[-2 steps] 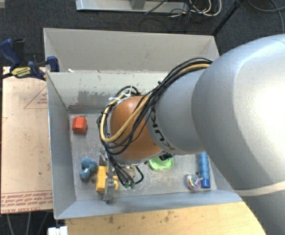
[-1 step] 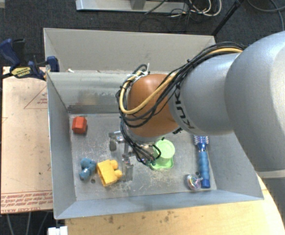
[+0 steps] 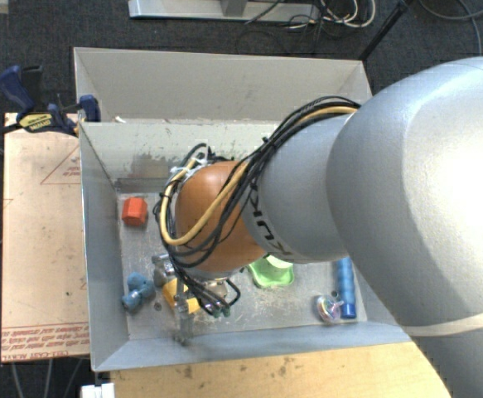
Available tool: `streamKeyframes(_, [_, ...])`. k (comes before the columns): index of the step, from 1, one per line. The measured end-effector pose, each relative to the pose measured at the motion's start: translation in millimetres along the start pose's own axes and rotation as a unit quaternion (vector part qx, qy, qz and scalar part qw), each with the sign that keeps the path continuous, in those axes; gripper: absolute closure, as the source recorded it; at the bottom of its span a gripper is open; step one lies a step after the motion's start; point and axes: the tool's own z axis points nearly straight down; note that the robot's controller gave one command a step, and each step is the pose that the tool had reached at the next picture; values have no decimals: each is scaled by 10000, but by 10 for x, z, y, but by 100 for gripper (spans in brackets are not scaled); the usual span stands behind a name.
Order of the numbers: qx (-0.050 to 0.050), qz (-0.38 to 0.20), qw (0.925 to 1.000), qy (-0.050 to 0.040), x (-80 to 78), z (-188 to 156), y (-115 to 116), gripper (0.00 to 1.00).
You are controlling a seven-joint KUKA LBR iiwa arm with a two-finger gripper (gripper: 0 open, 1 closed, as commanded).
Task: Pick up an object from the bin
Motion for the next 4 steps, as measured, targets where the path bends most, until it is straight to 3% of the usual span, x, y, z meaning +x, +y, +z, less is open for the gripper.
streamKeyframes(1, [29,483,9988,1,-72,50,-680,0])
streamKeyframes(2, [7,-103,9999,-53,16,33,-11,0])
streamKeyframes(3, [13,-68,10000,-1,39,47,-36,100])
streamKeyframes(4, [10,-60,10000,-50,14,38,-41,0])
